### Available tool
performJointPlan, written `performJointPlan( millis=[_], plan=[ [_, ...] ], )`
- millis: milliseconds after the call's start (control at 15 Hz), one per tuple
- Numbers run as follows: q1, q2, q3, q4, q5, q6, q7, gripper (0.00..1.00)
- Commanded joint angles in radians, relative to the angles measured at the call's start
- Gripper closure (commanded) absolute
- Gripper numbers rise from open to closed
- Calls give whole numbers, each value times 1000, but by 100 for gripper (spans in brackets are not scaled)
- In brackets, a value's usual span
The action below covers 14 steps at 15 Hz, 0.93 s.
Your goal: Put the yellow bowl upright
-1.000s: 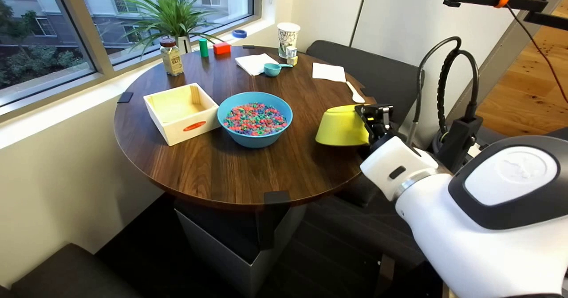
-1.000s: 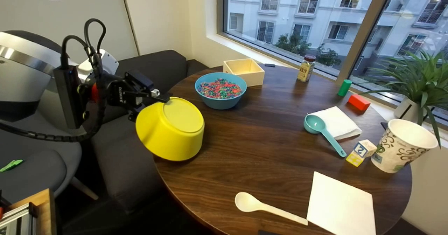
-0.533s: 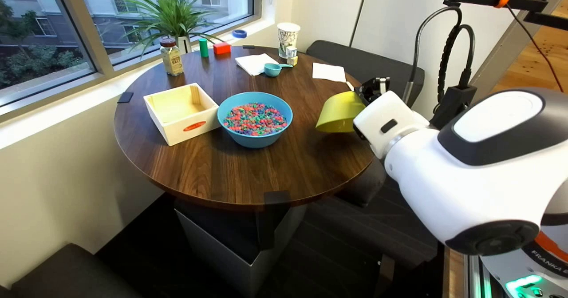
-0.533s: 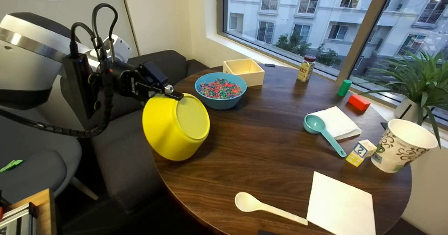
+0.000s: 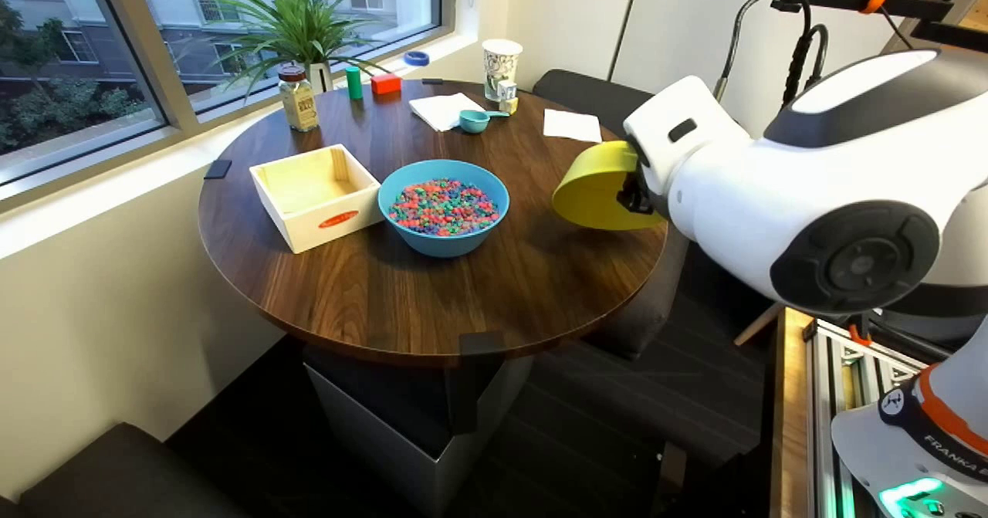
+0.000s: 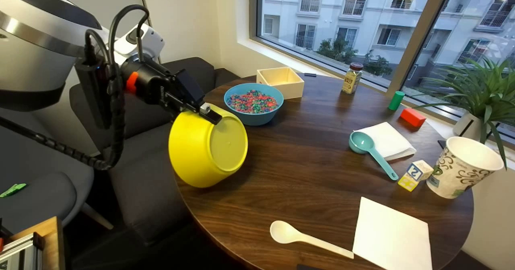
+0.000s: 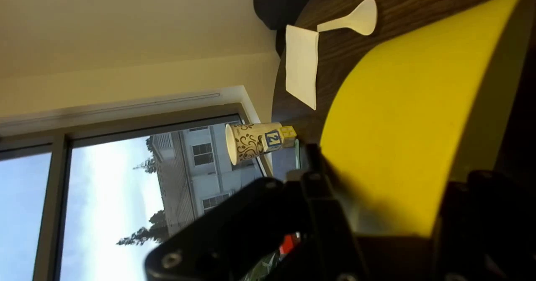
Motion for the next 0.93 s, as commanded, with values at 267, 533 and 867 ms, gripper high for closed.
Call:
performJointPlan(
  millis=[267,533,867],
  plan=[
    [-58,-129,-88,-55,212,195,30,97],
    [-99,-138,-80,-31,210,202,6,87],
    [-108,-160,-83,-54,212,223,17,87]
  ],
)
